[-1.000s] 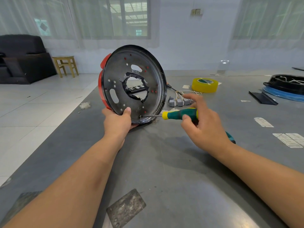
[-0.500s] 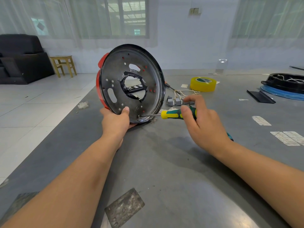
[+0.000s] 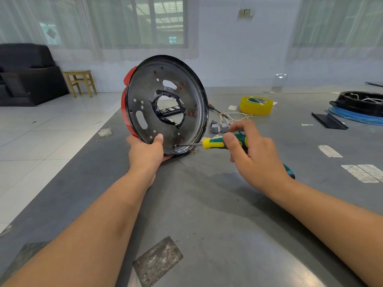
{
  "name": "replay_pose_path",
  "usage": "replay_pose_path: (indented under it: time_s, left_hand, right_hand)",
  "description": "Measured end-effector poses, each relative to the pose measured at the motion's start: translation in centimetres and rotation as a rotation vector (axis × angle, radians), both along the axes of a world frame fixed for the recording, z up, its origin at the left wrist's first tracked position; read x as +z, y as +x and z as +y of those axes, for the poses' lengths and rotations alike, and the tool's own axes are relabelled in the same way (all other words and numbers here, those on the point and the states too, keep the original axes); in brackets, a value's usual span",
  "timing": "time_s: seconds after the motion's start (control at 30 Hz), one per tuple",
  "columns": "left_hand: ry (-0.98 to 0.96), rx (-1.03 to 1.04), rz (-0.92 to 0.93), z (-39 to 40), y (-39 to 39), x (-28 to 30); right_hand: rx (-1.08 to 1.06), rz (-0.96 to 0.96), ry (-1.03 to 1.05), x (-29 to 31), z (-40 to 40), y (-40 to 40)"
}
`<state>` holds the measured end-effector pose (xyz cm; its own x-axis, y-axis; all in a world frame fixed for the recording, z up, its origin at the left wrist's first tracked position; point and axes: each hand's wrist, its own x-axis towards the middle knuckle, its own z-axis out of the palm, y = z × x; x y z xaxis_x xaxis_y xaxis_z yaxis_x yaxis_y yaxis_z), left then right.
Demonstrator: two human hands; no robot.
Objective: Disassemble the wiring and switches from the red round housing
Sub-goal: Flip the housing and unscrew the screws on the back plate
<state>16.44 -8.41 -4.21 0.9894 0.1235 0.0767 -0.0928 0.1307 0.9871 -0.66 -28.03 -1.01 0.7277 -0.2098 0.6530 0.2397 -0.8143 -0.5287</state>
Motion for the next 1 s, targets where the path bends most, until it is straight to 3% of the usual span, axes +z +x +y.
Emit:
replay_pose_path:
  time_s: [0.57, 0.8, 1.0]
  left_hand:
    - [-0.034, -0.011, 0.002, 0.1, -0.3, 0.2]
    - [-0.109, -0.033, 0.023, 0.1, -0.7, 0.6]
    - [-0.137, -0.046, 0.039, 0.1, -1.0, 1.0]
  right_hand:
    - [0.040, -0.035, 0.085, 0.0, -0.1, -0.2]
    - [0.015, -0.054, 0.298, 0.4, -0.2, -0.2]
    - [0.136, -0.052, 0.520, 0.6, -0.5, -0.4]
